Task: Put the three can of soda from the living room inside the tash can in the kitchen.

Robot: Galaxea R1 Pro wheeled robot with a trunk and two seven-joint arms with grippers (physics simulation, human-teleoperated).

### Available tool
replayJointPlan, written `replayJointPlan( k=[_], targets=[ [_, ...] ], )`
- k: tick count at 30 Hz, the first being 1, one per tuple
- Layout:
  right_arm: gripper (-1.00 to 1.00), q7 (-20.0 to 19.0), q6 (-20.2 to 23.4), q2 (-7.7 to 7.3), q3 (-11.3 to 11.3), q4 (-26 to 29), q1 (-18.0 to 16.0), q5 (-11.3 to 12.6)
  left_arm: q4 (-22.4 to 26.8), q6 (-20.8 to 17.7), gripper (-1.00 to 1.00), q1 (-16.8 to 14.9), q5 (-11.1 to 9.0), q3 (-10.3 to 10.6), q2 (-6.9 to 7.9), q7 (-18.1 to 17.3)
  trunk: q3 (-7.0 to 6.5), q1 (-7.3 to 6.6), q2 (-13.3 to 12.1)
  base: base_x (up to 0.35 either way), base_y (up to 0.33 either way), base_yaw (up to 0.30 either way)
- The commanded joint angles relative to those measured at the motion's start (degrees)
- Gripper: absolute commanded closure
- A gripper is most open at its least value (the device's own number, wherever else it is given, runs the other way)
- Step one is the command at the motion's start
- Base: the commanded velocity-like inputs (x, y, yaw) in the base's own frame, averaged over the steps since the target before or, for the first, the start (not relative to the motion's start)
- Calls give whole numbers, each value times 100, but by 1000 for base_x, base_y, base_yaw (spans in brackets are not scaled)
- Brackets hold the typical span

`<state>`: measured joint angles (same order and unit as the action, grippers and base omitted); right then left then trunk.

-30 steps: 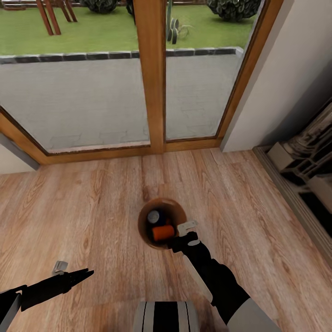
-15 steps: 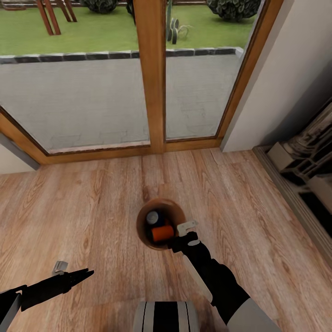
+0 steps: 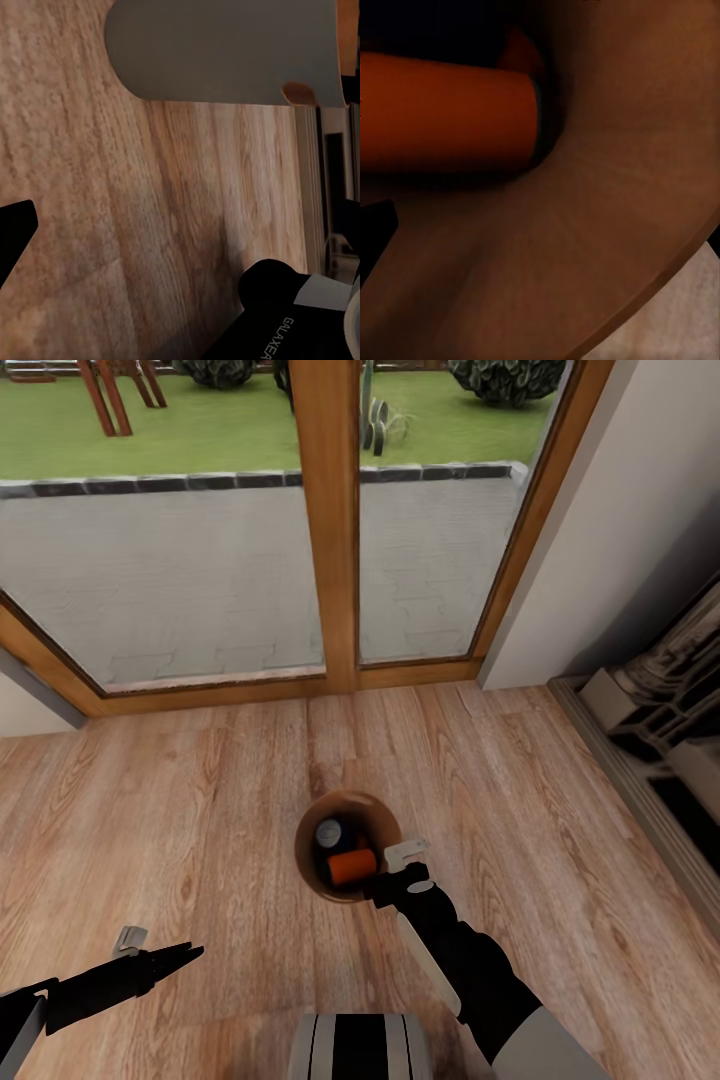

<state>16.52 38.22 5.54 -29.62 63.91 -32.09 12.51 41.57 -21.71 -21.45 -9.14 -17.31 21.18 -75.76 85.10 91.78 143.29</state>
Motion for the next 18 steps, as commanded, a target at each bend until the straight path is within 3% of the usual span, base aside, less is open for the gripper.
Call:
replayJointPlan(
  k=[1, 13, 18],
  targets=[
    [-100, 1, 1, 0, 0, -1, 1, 6, 0, 0, -100, 0, 0, 2, 0, 0, 0, 0, 0, 0, 0, 0],
    [-100, 1, 1, 0, 0, -1, 1, 6, 0, 0, -100, 0, 0, 7, 0, 0, 0, 0, 0, 2, 0, 0],
    [-100, 1, 1, -1, -5, -1, 1, 7, -7, 0, -100, 0, 7, 5, 0, 0, 0, 0, 0, 149, 0, 0]
  ],
)
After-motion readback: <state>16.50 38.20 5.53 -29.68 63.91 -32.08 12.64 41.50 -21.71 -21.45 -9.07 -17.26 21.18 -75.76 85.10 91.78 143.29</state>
